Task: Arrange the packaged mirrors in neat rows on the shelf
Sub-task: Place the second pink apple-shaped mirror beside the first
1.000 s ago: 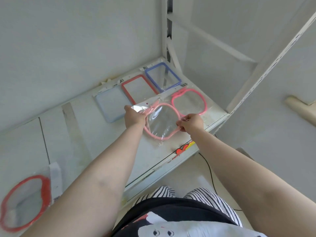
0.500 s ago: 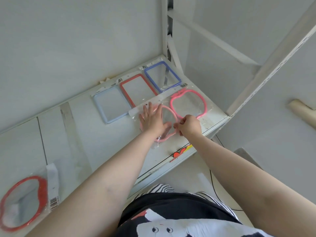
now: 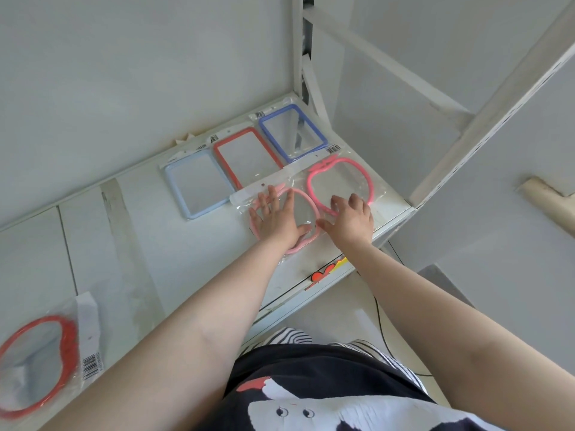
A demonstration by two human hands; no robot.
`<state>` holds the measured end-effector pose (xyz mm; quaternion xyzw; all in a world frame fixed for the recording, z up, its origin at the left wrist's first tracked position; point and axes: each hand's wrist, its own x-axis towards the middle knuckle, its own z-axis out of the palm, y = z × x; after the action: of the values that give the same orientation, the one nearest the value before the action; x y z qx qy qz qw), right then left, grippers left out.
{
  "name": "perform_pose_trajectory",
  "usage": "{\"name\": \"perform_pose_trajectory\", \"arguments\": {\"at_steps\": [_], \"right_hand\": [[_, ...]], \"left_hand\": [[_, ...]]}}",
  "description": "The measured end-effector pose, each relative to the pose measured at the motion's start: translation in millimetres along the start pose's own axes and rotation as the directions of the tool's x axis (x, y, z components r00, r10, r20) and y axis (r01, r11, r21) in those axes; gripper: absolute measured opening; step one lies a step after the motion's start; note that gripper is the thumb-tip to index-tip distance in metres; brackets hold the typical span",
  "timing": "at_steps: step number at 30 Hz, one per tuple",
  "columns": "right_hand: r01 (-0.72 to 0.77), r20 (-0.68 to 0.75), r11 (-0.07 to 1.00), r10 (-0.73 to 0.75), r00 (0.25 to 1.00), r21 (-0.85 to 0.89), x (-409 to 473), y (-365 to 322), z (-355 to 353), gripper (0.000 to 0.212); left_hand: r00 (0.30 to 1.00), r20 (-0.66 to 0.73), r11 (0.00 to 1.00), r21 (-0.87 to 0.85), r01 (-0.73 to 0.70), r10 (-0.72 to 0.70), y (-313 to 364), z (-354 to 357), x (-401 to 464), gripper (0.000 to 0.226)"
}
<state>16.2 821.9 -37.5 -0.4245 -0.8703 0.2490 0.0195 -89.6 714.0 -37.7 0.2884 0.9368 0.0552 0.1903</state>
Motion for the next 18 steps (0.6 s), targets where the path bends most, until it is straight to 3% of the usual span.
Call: {"name": "perform_pose_trajectory", "arguments": {"at_steps": [13, 18], "right_hand": [[-0.015, 0.017, 0.999, 0.016, 1.000, -0.038, -0.6, -7.7, -7.6, 0.058], [0.015, -0.007, 1.000, -0.015, 1.000, -0.005, -9.1, -11.0, -16.4, 0.062]], "left_hand": [[0.999, -0.021, 0.999, -0.020, -0.025, 0.025, 2.6, -6.8, -2.9, 0.091], [0.986, -0.143, 0.994, -0.055, -0.092, 0.084, 3.9, -17.7, -11.1, 0.065]]}}
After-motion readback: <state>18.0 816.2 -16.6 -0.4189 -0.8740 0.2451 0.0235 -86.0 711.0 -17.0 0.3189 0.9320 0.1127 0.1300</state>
